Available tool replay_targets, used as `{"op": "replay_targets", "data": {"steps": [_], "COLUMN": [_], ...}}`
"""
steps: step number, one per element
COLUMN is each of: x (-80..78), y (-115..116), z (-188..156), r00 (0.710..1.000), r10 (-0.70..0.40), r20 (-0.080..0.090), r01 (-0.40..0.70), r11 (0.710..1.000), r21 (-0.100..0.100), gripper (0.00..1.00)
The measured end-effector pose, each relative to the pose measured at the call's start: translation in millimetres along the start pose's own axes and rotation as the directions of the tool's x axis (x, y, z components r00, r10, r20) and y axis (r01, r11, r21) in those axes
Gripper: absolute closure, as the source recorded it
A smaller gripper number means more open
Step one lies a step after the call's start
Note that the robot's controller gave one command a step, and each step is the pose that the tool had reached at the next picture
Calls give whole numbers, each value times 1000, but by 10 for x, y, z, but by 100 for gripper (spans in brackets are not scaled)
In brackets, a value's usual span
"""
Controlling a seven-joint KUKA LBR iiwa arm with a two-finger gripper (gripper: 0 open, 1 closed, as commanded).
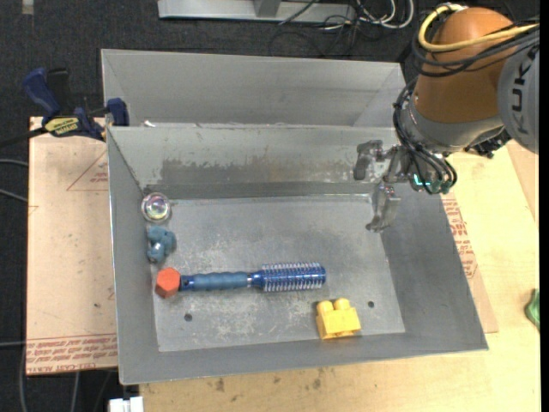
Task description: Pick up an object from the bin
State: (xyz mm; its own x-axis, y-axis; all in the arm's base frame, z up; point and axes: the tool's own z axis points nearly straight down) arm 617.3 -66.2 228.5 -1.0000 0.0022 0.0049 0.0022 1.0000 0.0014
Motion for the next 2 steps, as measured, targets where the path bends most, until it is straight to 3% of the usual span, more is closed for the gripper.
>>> {"op": "replay_targets", "data": {"steps": [1,2], "x": [570,951], "y": [776,1025], "z": [1244,1618], "r00": [988,987], "r10": [-158,-162], "r20": [-3,-1], "r01": [158,162], "r11": [988,987], "r21": [-2,1], "gripper": [0,0]}}
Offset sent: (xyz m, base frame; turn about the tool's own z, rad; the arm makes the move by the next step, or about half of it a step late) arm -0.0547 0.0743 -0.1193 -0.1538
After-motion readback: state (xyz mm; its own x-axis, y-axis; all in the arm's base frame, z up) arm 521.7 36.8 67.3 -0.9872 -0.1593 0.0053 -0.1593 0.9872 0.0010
